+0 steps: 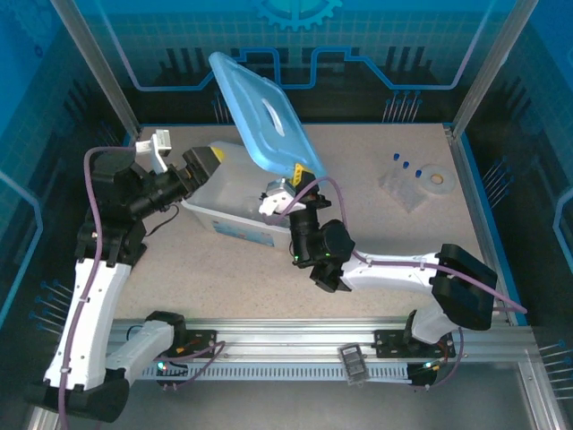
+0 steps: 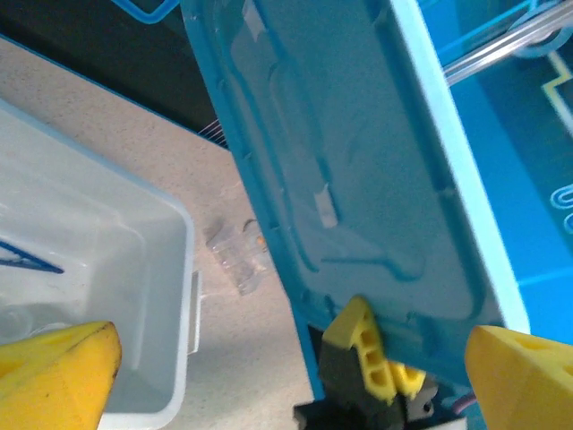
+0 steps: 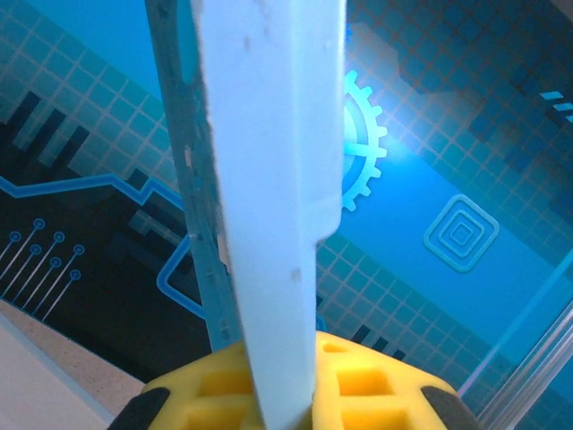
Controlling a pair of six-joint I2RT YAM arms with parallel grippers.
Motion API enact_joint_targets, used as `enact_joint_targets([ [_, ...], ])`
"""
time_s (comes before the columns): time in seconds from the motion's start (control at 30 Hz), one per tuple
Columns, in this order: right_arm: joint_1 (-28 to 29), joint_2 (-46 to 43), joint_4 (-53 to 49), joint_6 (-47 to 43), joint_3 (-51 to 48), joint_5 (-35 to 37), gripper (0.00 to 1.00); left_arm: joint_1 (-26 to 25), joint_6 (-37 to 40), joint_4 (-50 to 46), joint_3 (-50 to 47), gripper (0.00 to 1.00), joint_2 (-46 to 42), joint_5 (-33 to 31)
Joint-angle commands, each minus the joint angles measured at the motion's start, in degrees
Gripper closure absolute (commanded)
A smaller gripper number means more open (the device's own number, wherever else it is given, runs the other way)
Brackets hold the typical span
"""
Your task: Organize the chemistry lab equipment
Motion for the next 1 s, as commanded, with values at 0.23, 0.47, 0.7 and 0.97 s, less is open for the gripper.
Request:
enact_joint_targets([
  [0.23, 4.23, 3.46, 6.21, -6.74, 0.03, -1.31, 1.0, 6.5, -10.81, 10.14, -2.8, 0.01, 2.73, 9.18],
  [0.47, 6.23, 5.57, 6.21, -9.43, 0.64, -2.26, 1.0, 8.25, -11.59, 10.34, -4.23, 0.01, 4.07, 9.1],
  [0.7, 7.36, 7.9, 6.21, -11.87, 2.49, -2.94, 1.0, 10.44, -12.69, 9.18, -5.7, 0.05, 5.91, 8.59],
  [0.97, 7.53, 9.06, 6.21, -13.42, 3.58, -3.48, 1.0, 12.23, -14.45, 9.6, -6.98, 0.27, 6.79, 8.65],
])
